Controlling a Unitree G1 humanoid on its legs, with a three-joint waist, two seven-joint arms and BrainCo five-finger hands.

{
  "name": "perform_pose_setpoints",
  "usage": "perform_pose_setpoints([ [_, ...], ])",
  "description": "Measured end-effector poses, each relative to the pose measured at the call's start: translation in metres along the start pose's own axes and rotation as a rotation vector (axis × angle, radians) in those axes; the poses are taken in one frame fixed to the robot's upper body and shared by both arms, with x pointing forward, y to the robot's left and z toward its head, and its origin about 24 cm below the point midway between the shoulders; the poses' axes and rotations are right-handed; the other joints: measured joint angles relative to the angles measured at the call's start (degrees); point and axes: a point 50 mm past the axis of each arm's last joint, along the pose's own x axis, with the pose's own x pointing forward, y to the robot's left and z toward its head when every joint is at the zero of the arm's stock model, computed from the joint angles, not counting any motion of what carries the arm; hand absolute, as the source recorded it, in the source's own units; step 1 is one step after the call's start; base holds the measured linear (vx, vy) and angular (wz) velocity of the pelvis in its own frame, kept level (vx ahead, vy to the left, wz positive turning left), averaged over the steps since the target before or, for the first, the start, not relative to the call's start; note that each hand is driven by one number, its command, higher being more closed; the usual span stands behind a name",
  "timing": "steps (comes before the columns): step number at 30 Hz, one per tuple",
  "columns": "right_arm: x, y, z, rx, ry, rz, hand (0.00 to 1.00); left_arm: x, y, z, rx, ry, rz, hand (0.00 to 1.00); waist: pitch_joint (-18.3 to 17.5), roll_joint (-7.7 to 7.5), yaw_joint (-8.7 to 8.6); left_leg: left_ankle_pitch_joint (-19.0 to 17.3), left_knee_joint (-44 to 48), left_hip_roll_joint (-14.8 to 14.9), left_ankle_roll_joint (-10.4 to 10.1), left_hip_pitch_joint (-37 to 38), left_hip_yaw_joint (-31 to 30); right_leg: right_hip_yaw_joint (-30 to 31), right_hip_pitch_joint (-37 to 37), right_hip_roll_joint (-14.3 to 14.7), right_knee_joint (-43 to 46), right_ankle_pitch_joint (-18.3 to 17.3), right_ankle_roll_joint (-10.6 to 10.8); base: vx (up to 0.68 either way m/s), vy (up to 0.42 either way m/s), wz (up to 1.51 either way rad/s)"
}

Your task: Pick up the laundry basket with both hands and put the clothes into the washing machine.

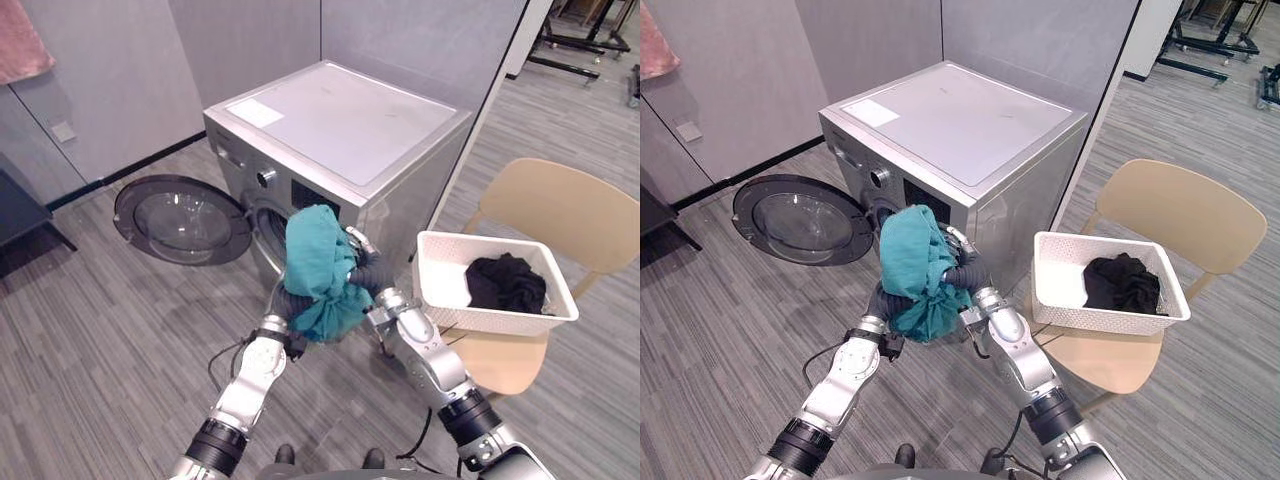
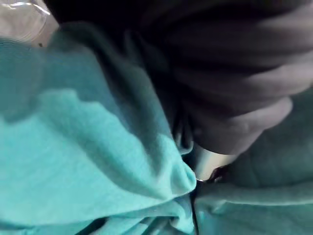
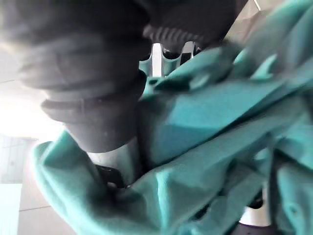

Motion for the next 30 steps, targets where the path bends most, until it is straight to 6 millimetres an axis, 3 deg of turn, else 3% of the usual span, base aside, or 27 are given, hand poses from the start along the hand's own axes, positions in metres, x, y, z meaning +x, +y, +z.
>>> perform_pose_setpoints([
  [2, -0.003, -0.016, 0.003, -0.046, -0.012, -0.068, 0.00, 0.000, 0.010, -0.003, -0.030, 0.016, 0.057, 1.00, 0.0, 0.00, 0.04, 1.3, -0.1, -0.2, 0.1, -2.0, -2.0, -2.5, -1.6, -0.4, 1.7, -1.2, -0.1, 0.03, -0.038, 0.72],
  [4, -0.010, -0.043, 0.006, -0.125, -0.016, -0.191, 0.00, 0.001, 0.019, -0.005, -0.044, 0.029, 0.108, 1.00, 0.1, -0.24, 0.00, 4.6, -0.7, -1.5, 1.0, -5.0, -3.2, -7.3, -3.8, -3.1, 5.6, -3.7, -0.1, 0.01, -0.005, 1.21],
  [5, -0.016, -0.055, 0.006, -0.163, -0.003, -0.238, 0.00, 0.000, 0.022, -0.007, -0.054, 0.039, 0.123, 1.00, 0.1, -0.68, -0.06, 7.5, -1.5, -2.9, 2.7, -5.9, -1.1, -9.4, -4.5, -4.9, 7.1, -4.8, 0.1, 0.02, 0.079, 1.49],
  [6, -0.024, -0.070, 0.004, -0.236, 0.021, -0.289, 0.00, -0.001, 0.026, -0.009, -0.071, 0.053, 0.143, 1.00, 0.6, -1.28, 0.09, 9.8, -1.5, -4.6, 6.3, -6.9, 4.1, -12.5, -4.5, -7.2, 7.9, -5.2, 0.0, 0.01, 0.106, 1.30],
  [7, -0.029, -0.077, 0.003, -0.264, 0.036, -0.314, 0.00, -0.003, 0.029, -0.012, -0.077, 0.064, 0.161, 1.00, 0.6, -1.36, 0.27, 9.2, -1.5, -5.0, 9.3, -7.2, 9.0, -14.0, -4.3, -8.1, 8.2, -5.2, 0.0, 0.01, 0.105, 1.28],
  [8, -0.037, -0.086, -0.002, -0.318, 0.072, -0.338, 0.00, -0.007, 0.035, -0.018, -0.082, 0.091, 0.192, 1.00, 0.6, -1.20, 0.03, 5.8, 0.2, -4.7, 12.4, -8.0, 19.4, -16.9, -3.8, -9.1, 8.7, -5.5, 0.3, 0.06, 0.155, 1.18],
  [9, -0.048, -0.093, -0.008, -0.368, 0.119, -0.362, 0.00, -0.011, 0.040, -0.025, -0.087, 0.118, 0.212, 1.00, 0.6, -1.15, -0.10, 5.1, 2.3, -4.2, 12.2, -8.2, 25.2, -19.3, -3.2, -10.1, 9.9, -6.3, 1.2, 0.10, 0.141, 1.16],
  [12, -0.066, -0.105, -0.029, -0.434, 0.244, -0.395, 0.00, -0.023, 0.049, -0.042, -0.072, 0.189, 0.242, 1.00, 0.6, -1.01, 0.02, 3.4, 1.8, -4.8, 8.3, -7.0, 22.9, -21.3, -2.1, -11.3, 12.7, -8.0, 3.4, 0.10, 0.108, 0.71],
  [14, -0.085, -0.103, -0.070, -0.409, 0.433, -0.414, 0.00, -0.041, 0.056, -0.066, -0.051, 0.303, 0.259, 1.00, 0.7, -2.63, 0.15, 1.0, 2.4, -7.4, 8.1, -6.1, 21.3, -22.1, -1.7, -15.5, 17.7, -10.2, 5.8, 0.08, 0.140, 0.51],
  [15, -0.090, -0.102, -0.080, -0.410, 0.481, -0.408, 0.00, -0.047, 0.058, -0.072, -0.048, 0.335, 0.259, 1.00, 0.8, -3.06, 0.19, 0.0, 2.9, -8.3, 8.0, -5.9, 20.7, -21.9, -1.7, -17.2, 19.8, -11.1, 6.4, 0.08, 0.175, 0.45],
  [16, -0.104, -0.098, -0.099, -0.407, 0.582, -0.402, 0.00, -0.059, 0.061, -0.083, -0.042, 0.393, 0.270, 1.00, 1.1, -3.63, 0.11, -1.7, 3.5, -10.3, 8.9, -5.3, 20.0, -19.8, -2.3, -20.6, 25.3, -12.5, 6.5, 0.11, 0.186, 0.49],
  [17, -0.119, -0.097, -0.114, -0.399, 0.669, -0.400, 0.00, -0.069, 0.063, -0.091, -0.035, 0.441, 0.281, 1.00, 1.5, -3.69, 0.06, -2.8, 4.4, -11.8, 9.8, -4.9, 19.1, -15.7, -4.7, -23.8, 32.5, -12.6, 2.8, 0.17, 0.244, 0.50],
  [18, -0.126, -0.097, -0.120, -0.394, 0.713, -0.400, 0.00, -0.073, 0.065, -0.094, -0.029, 0.459, 0.289, 1.00, 2.0, -3.48, -0.04, -3.2, 4.8, -12.2, 10.4, -4.6, 18.5, -12.3, -6.8, -24.9, 37.1, -11.6, 0.4, 0.22, 0.244, 0.50],
  [19, -0.140, -0.096, -0.131, -0.383, 0.787, -0.407, 0.00, -0.077, 0.070, -0.097, -0.021, 0.480, 0.306, 1.00, 3.2, -2.93, -0.46, -3.8, 5.9, -12.2, 11.2, -3.8, 16.7, -3.1, -11.5, -23.7, 43.8, -11.4, -0.4, 0.24, 0.193, 0.64],
  [20, -0.152, -0.096, -0.140, -0.356, 0.841, -0.430, 0.00, -0.078, 0.076, -0.098, -0.016, 0.487, 0.331, 1.00, 4.3, -2.37, -1.72, -3.9, 5.9, -11.6, 11.4, -3.3, 14.5, 4.0, -14.5, -18.8, 45.6, -13.6, 2.6, 0.22, 0.112, 0.89],
  [21, -0.161, -0.098, -0.145, -0.330, 0.876, -0.473, 0.00, -0.079, 0.083, -0.098, -0.008, 0.487, 0.351, 1.00, 5.7, -2.03, -3.19, -3.9, 5.4, -11.6, 11.4, -2.2, 12.7, 7.7, -16.7, -14.8, 44.0, -14.4, 3.7, 0.17, 0.046, 0.76],
  [23, -0.173, -0.104, -0.148, -0.304, 0.912, -0.538, 0.00, -0.078, 0.086, -0.097, -0.003, 0.484, 0.357, 1.00, 6.6, -2.63, -3.88, -3.9, 4.0, -12.3, 11.4, -0.5, 11.6, 9.8, -19.8, -11.8, 39.2, -14.5, 4.1, 0.14, 0.019, 0.49],
  [24, -0.184, -0.108, -0.152, -0.288, 0.946, -0.586, 0.00, -0.075, 0.084, -0.096, 0.003, 0.475, 0.347, 1.00, 7.3, -2.04, -4.76, -4.0, 3.1, -12.8, 11.2, 0.4, 10.4, 10.2, -22.1, -9.7, 33.0, -13.1, 4.4, 0.22, 0.007, 0.50],
  [25, -0.188, -0.109, -0.153, -0.283, 0.962, -0.603, 0.00, -0.073, 0.083, -0.094, 0.003, 0.468, 0.343, 1.00, 7.6, -2.51, -5.22, -4.0, 2.7, -12.9, 11.2, 1.3, 9.6, 10.3, -22.4, -8.8, 28.6, -11.3, 4.6, 0.25, -0.001, 0.73],
  [26, -0.198, -0.108, -0.158, -0.271, 1.003, -0.621, 0.00, -0.067, 0.081, -0.091, 0.011, 0.452, 0.333, 1.00, 8.5, -2.34, -6.30, -4.1, 2.3, -13.3, 10.3, 2.8, 8.1, 10.5, -22.3, -7.5, 18.4, -6.5, 4.8, 0.37, -0.034, 0.74],
  [27, -0.208, -0.105, -0.163, -0.249, 1.040, -0.634, 0.00, -0.063, 0.077, -0.089, 0.017, 0.438, 0.310, 1.00, 8.7, -3.13, -6.42, -4.9, 2.3, -14.1, 9.5, 4.1, 7.1, 11.7, -22.5, -7.2, 11.4, -2.1, 5.1, 0.35, -0.053, 0.69],
  [28, -0.212, -0.103, -0.165, -0.240, 1.059, -0.635, 0.00, -0.061, 0.075, -0.088, 0.022, 0.431, 0.297, 1.00, 8.9, -3.53, -6.43, -5.5, 2.7, -14.6, 9.2, 4.9, 6.5, 12.4, -22.6, -7.3, 9.8, -0.6, 5.1, 0.46, -0.108, 0.62],
  [30, -0.226, -0.098, -0.169, -0.218, 1.105, -0.642, 0.00, -0.059, 0.063, -0.086, 0.037, 0.421, 0.233, 1.00, 8.8, -3.77, -6.52, -10.8, 7.3, -14.8, 7.9, 6.5, 4.0, 13.3, -22.3, -7.7, 12.2, 0.7, 2.8, 0.46, -0.165, 0.58],
])
